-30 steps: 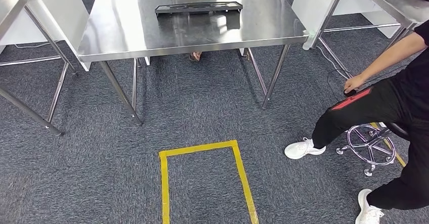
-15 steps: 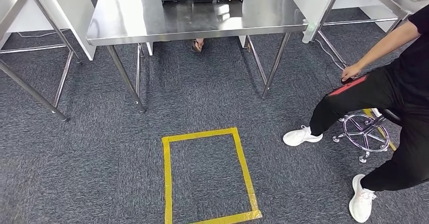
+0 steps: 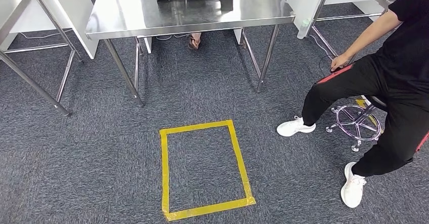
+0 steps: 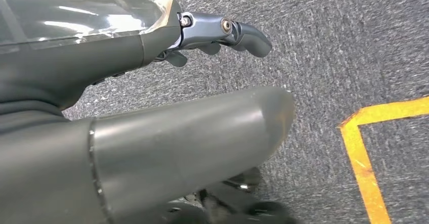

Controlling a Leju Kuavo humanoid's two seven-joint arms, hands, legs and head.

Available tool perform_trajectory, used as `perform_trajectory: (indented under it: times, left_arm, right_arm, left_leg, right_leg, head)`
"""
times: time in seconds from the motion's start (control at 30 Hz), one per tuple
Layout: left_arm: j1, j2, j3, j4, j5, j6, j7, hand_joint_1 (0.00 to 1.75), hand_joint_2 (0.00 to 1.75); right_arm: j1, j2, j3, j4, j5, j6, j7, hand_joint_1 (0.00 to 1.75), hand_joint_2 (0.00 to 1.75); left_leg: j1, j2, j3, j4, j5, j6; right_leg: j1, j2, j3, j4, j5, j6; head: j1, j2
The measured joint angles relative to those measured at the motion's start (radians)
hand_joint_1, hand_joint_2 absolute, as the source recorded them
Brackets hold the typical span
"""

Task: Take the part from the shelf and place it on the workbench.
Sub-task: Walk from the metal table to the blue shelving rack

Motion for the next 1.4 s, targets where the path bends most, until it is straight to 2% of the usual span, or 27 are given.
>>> perform_trajectory:
  times: [0.07, 0.13, 0.17, 0.27, 0.3, 0.33, 0.37, 0.4, 0.47, 0.53, 0.57, 0.63, 0.67, 0.73, 0.8, 0.83, 0.87, 0.9, 0.93, 1.0, 1.07, 1.13, 1.17, 1.23, 1.3, 1.37, 1.4]
  left_arm:
    - [-0.002, 0.001, 0.000, 0.000, -0.003, 0.000, 0.000, 0.00, 0.00]
    - [-0.002, 0.001, 0.000, 0.000, -0.005, 0.000, 0.001, 0.00, 0.00]
    - [-0.003, 0.000, 0.000, 0.000, -0.005, 0.000, 0.001, 0.00, 0.00]
    - [-0.004, -0.001, 0.000, 0.000, -0.006, -0.002, 0.002, 0.00, 0.00]
    - [-0.004, -0.002, 0.000, 0.000, -0.006, -0.002, 0.002, 0.00, 0.00]
    - [-0.004, -0.002, 0.000, 0.000, -0.006, -0.003, 0.002, 0.00, 0.00]
    - [-0.004, -0.003, 0.000, 0.000, -0.006, -0.003, 0.002, 0.00, 0.00]
    - [-0.004, -0.004, 0.000, 0.000, -0.006, -0.003, 0.002, 0.00, 0.00]
    - [-0.004, -0.004, 0.000, 0.000, -0.006, -0.003, 0.001, 0.00, 0.00]
    - [-0.005, -0.003, 0.000, -0.001, -0.006, -0.003, -0.005, 0.00, 0.00]
    - [-0.005, -0.002, 0.000, -0.002, -0.006, -0.003, -0.009, 0.00, 0.00]
    - [-0.005, -0.002, -0.001, -0.002, -0.007, -0.003, -0.015, 0.00, 0.00]
    - [-0.004, -0.001, -0.001, -0.002, -0.008, -0.003, -0.015, 0.00, 0.00]
    - [-0.004, 0.001, 0.000, -0.002, -0.010, -0.003, -0.015, 0.00, 0.00]
    - [-0.004, 0.002, 0.000, -0.002, -0.013, -0.001, -0.014, 0.00, 0.00]
    - [-0.004, 0.003, 0.000, -0.002, -0.015, -0.001, -0.013, 0.00, 0.00]
    - [-0.004, 0.003, 0.000, -0.002, -0.016, 0.000, -0.012, 0.00, 0.00]
    - [-0.004, 0.003, 0.000, -0.002, -0.017, 0.001, -0.012, 0.00, 0.00]
    - [-0.004, 0.003, 0.000, -0.002, -0.017, 0.002, -0.011, 0.00, 0.00]
    - [-0.003, 0.008, 0.000, -0.001, -0.018, 0.003, -0.010, 0.00, 0.00]
    - [0.000, 0.012, 0.000, -0.001, -0.018, 0.005, -0.010, 0.00, 0.00]
    - [-0.001, 0.012, 0.000, -0.001, -0.018, 0.007, -0.009, 0.00, 0.00]
    - [-0.004, 0.011, 0.000, -0.001, -0.018, 0.008, -0.009, 0.00, 0.00]
    - [-0.008, 0.010, 0.000, -0.001, -0.018, 0.011, -0.008, 0.00, 0.00]
    - [-0.007, 0.010, 0.000, -0.001, -0.018, 0.012, -0.006, 0.00, 0.00]
    - [-0.005, 0.009, 0.000, -0.001, -0.018, 0.012, -0.003, 0.00, 0.00]
    - [-0.005, 0.008, 0.000, -0.001, -0.017, 0.012, -0.002, 0.00, 0.00]
  right_arm:
    - [0.000, 0.001, -0.001, 0.000, -0.002, 0.000, 0.001, 0.00, 0.00]
    - [-0.001, 0.001, -0.002, 0.000, -0.003, 0.000, 0.002, 0.00, 0.00]
    - [-0.001, 0.001, -0.003, 0.000, -0.004, -0.001, 0.003, 0.00, 0.00]
    - [0.000, 0.002, -0.006, 0.000, -0.005, -0.001, 0.004, 0.00, 0.00]
    - [0.000, 0.002, -0.007, 0.000, -0.005, -0.001, 0.004, 0.00, 0.00]
    - [0.000, 0.001, -0.008, 0.000, -0.005, -0.001, 0.005, 0.00, 0.00]
    - [0.000, 0.001, -0.008, 0.000, -0.005, -0.001, 0.005, 0.00, 0.00]
    - [0.000, 0.000, -0.009, 0.000, -0.005, -0.001, 0.005, 0.00, 0.00]
    - [-0.001, 0.000, -0.009, 0.000, -0.003, -0.001, 0.004, 0.00, 0.00]
    - [-0.002, 0.002, -0.009, 0.000, -0.001, 0.000, 0.000, 0.00, 0.00]
    - [-0.002, 0.002, -0.009, 0.000, -0.001, 0.001, -0.002, 0.00, 0.00]
    - [0.001, 0.003, -0.010, 0.001, -0.001, 0.001, -0.005, 0.00, 0.00]
    - [0.003, 0.004, -0.010, 0.001, -0.001, 0.002, -0.005, 0.00, 0.00]
    - [0.005, 0.005, -0.012, 0.001, 0.000, 0.003, -0.004, 0.00, 0.00]
    - [0.005, 0.005, -0.015, 0.002, 0.004, 0.004, -0.002, 0.00, 0.00]
    - [0.006, 0.005, -0.016, 0.002, 0.006, 0.004, -0.001, 0.00, 0.00]
    - [0.007, 0.006, -0.018, 0.002, 0.008, 0.004, 0.000, 0.00, 0.00]
    - [0.007, 0.006, -0.019, 0.002, 0.010, 0.004, 0.001, 0.00, 0.00]
    - [0.008, 0.007, -0.019, 0.002, 0.011, 0.004, 0.002, 0.00, 0.00]
    - [0.007, 0.013, -0.020, 0.002, 0.011, 0.004, 0.002, 0.00, 0.00]
    - [0.003, 0.018, -0.021, 0.002, 0.011, 0.005, 0.003, 0.00, 0.00]
    - [0.001, 0.019, -0.023, 0.003, 0.012, 0.006, 0.003, 0.00, 0.00]
    - [0.000, 0.019, -0.023, 0.003, 0.012, 0.006, 0.003, 0.00, 0.00]
    - [-0.001, 0.018, -0.024, 0.003, 0.014, 0.006, 0.004, 0.00, 0.00]
    - [-0.001, 0.017, -0.024, 0.003, 0.017, 0.007, 0.004, 0.00, 0.00]
    - [0.001, 0.014, -0.024, 0.003, 0.020, 0.008, 0.004, 0.00, 0.00]
    - [0.003, 0.012, -0.024, 0.003, 0.022, 0.009, 0.005, 0.00, 0.00]
  left_leg:
    - [-0.006, -0.001, 0.038, -0.066, -0.009, 0.007]
    - [-0.005, 0.001, 0.030, -0.088, -0.004, 0.015]
    - [-0.003, 0.003, 0.023, -0.099, 0.003, 0.023]
    - [-0.001, 0.007, -0.013, -0.108, 0.036, 0.041]
    - [-0.001, 0.009, -0.028, -0.107, 0.048, 0.040]
    - [0.000, 0.011, -0.044, -0.107, 0.061, 0.038]
    - [0.001, 0.013, -0.061, -0.106, 0.073, 0.034]
    - [0.004, 0.014, -0.077, -0.105, 0.085, 0.029]
    - [0.006, 0.015, -0.102, -0.100, 0.106, 0.016]
    - [0.004, 0.015, -0.117, -0.093, 0.122, -0.001]
    - [0.003, 0.015, -0.120, -0.092, 0.129, -0.008]
    - [0.008, 0.016, -0.121, -0.092, 0.139, -0.022]
    - [0.013, 0.016, -0.125, -0.083, 0.125, -0.026]
    - [0.017, 0.012, -0.148, -0.013, 0.048, -0.031]
    - [0.016, 0.009, -0.184, 0.114, -0.041, -0.031]
    - [0.016, 0.008, -0.193, 0.163, -0.060, -0.029]
    - [0.015, 0.007, -0.187, 0.182, -0.059, -0.026]
    - [0.013, 0.003, -0.161, 0.159, -0.041, -0.021]
    - [0.010, -0.007, -0.119, 0.103, -0.014, -0.011]
    - [0.005, -0.056, -0.035, -0.026, 0.026, 0.013]
    - [-0.001, -0.084, -0.003, -0.081, 0.035, 0.023]
    - [-0.008, -0.061, 0.003, -0.099, 0.040, 0.023]
    - [-0.007, -0.046, 0.007, -0.114, 0.043, 0.024]
    - [-0.002, -0.018, 0.014, -0.140, 0.048, 0.028]
    - [-0.001, 0.009, 0.012, -0.143, 0.051, 0.031]
    - [0.001, 0.038, 0.011, -0.141, 0.050, 0.029]
    - [0.003, 0.051, 0.011, -0.140, 0.049, 0.027]
  right_leg:
    - [0.002, -0.001, -0.015, 0.009, 0.012, 0.014]
    - [0.004, -0.001, -0.030, 0.013, 0.019, 0.028]
    - [0.004, 0.000, -0.040, 0.027, 0.007, 0.031]
    - [-0.003, 0.007, -0.089, 0.160, -0.102, 0.024]
    - [-0.007, 0.008, -0.103, 0.219, -0.131, 0.026]
    - [-0.011, 0.009, -0.108, 0.262, -0.140, 0.035]
    - [-0.015, 0.009, -0.098, 0.277, -0.129, 0.050]
    - [-0.020, 0.009, -0.071, 0.257, -0.104, 0.067]
    - [-0.032, 0.009, 0.027, 0.133, -0.067, 0.089]
    - [-0.029, 0.012, 0.108, 0.003, -0.083, 0.079]
    - [-0.025, 0.013, 0.124, -0.029, -0.095, 0.067]
    - [-0.024, 0.014, 0.117, -0.035, -0.095, 0.040]
    - [-0.024, 0.014, 0.113, -0.034, -0.089, 0.027]
    - [-0.023, 0.015, 0.102, -0.033, -0.073, 0.002]
    - [-0.014, 0.021, 0.086, -0.032, -0.059, -0.010]
    - [-0.009, 0.026, 0.078, -0.031, -0.053, -0.012]
    - [-0.005, 0.033, 0.071, -0.030, -0.049, -0.012]
    - [-0.001, 0.041, 0.069, -0.029, -0.044, -0.011]
    - [0.002, 0.051, 0.068, -0.029, -0.041, -0.010]
    - [0.004, 0.068, 0.063, -0.027, -0.036, -0.005]
    - [-0.004, 0.087, 0.050, -0.025, -0.030, 0.005]
    - [-0.007, 0.107, 0.039, -0.026, -0.023, 0.017]
    - [-0.006, 0.103, 0.033, -0.021, -0.026, 0.021]
    - [-0.004, 0.070, -0.005, 0.043, -0.058, 0.022]
    - [-0.010, 0.038, -0.075, 0.174, -0.110, 0.023]
    - [-0.018, 0.027, -0.117, 0.251, -0.125, 0.039]
    - [-0.024, 0.022, -0.109, 0.233, -0.109, 0.053]
  head:
    - [0.000, 0.000]
    - [0.001, 0.000]
    - [0.002, 0.000]
    - [0.006, 0.000]
    - [0.007, 0.000]
    - [0.007, 0.000]
    - [0.008, 0.000]
    - [0.008, 0.000]
    - [0.010, 0.000]
    - [0.013, 0.000]
    - [0.013, 0.000]
    - [0.010, 0.000]
    - [0.009, 0.000]
    - [0.006, 0.000]
    - [0.005, 0.000]
    - [0.005, 0.000]
    - [0.005, 0.000]
    - [0.005, 0.000]
    - [0.005, 0.000]
    - [0.006, 0.000]
    - [0.007, 0.000]
    - [0.006, 0.000]
    - [0.006, 0.000]
    - [0.009, 0.000]
    - [0.012, 0.000]
    - [0.012, 0.000]
    - [0.013, 0.000]
